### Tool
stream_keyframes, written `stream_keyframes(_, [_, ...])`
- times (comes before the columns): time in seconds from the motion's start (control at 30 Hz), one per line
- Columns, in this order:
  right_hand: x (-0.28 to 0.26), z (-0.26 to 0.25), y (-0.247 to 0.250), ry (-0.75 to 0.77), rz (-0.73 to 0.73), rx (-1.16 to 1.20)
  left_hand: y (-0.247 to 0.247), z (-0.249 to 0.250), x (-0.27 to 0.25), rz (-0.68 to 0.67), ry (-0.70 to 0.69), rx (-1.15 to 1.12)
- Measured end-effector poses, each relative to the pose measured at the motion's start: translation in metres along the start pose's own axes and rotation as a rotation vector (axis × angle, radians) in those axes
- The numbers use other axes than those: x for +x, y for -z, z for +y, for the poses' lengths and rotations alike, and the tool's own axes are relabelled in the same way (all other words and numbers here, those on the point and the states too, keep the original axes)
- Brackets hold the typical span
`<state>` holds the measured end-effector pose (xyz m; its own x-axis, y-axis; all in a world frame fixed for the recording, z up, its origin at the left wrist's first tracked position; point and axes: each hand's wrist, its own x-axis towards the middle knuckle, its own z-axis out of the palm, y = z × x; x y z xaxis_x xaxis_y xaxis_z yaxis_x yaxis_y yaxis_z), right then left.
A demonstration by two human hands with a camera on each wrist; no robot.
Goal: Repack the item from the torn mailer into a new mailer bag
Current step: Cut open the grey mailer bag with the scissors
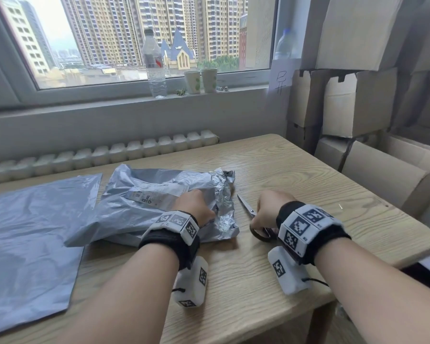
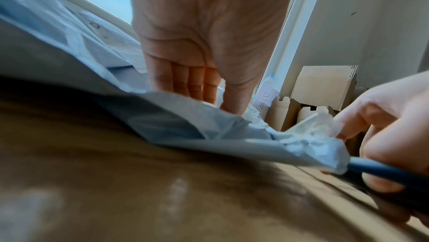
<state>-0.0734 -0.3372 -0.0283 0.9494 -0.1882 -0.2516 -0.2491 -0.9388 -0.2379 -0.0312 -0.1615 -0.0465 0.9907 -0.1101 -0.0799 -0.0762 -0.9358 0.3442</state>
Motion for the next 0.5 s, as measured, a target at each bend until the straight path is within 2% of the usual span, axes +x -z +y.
stream_keyframes(0.13, [0.007,-0.004,-0.011,-0.020,-0.115,0.306,0.000,-0.002,0.000,0.011,-0.011,-0.030])
stream_keyframes(0.3, [0.015,-0.006,-0.019,-0.004,-0.129,0.508,0.002,-0.005,0.001,-0.003,-0.019,-0.131])
stream_keyframes(0.5, [0.017,-0.016,-0.010,0.049,0.031,0.732,0.010,-0.010,0.003,-0.043,-0.010,-0.309])
